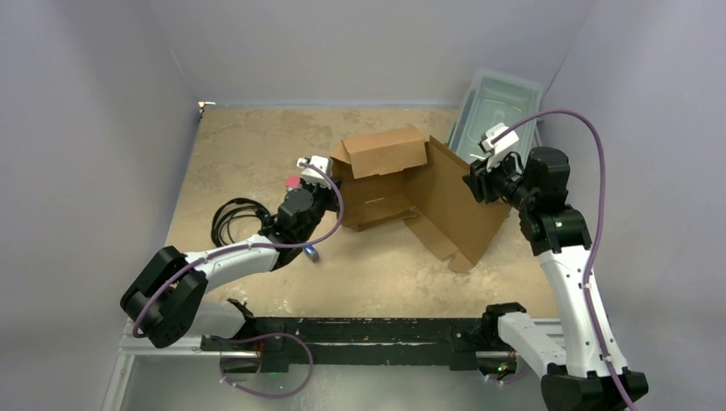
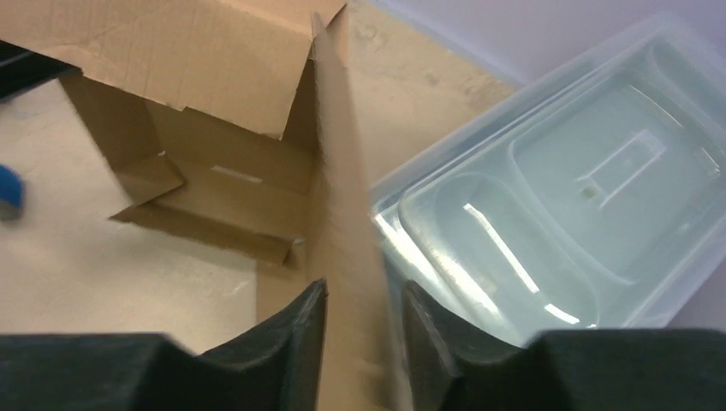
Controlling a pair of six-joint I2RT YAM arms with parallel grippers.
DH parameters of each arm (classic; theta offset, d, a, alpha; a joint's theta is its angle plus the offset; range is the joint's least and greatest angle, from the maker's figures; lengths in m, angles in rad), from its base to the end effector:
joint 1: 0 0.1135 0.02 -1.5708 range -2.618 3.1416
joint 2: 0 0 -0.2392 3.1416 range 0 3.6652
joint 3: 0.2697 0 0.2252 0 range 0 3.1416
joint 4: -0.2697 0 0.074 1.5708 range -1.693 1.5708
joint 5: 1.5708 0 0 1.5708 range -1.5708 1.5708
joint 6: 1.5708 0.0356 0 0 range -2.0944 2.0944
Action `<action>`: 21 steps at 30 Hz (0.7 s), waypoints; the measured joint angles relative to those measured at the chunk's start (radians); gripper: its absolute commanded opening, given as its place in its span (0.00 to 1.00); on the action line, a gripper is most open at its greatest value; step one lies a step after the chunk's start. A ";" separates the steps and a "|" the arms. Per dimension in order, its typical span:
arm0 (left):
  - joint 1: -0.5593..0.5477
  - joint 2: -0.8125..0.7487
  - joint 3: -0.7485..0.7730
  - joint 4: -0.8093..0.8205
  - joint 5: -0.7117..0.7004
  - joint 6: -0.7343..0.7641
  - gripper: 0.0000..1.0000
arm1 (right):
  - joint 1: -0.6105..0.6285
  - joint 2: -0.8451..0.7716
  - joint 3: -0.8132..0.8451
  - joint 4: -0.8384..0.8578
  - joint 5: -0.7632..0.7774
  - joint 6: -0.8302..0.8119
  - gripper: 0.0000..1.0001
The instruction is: Fold the paper box
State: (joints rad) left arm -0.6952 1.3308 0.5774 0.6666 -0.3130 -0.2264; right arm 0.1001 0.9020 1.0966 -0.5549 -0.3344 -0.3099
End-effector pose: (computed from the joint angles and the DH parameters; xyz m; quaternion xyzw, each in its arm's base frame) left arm 0.2143 -0.1645 0.2318 0.0667 0.7327 -0.1939 0.6490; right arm 0.1717 0.0290 0.3641 -0.2578 0.7746 0.0774 0.5723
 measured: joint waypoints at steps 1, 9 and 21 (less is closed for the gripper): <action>0.000 0.000 0.000 -0.004 -0.002 -0.007 0.00 | -0.002 0.001 -0.002 -0.006 -0.007 -0.005 0.17; 0.000 -0.021 0.028 -0.124 -0.012 -0.132 0.00 | 0.000 0.096 0.105 -0.089 -0.068 -0.057 0.00; 0.001 -0.124 0.125 -0.428 -0.010 -0.387 0.00 | 0.200 0.372 0.594 -0.360 -0.033 -0.095 0.00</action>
State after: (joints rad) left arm -0.6941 1.2064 0.7021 0.2382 -0.3225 -0.6136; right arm 0.3000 1.2743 1.6905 -0.9146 -0.3676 -0.4053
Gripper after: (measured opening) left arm 0.012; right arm 0.012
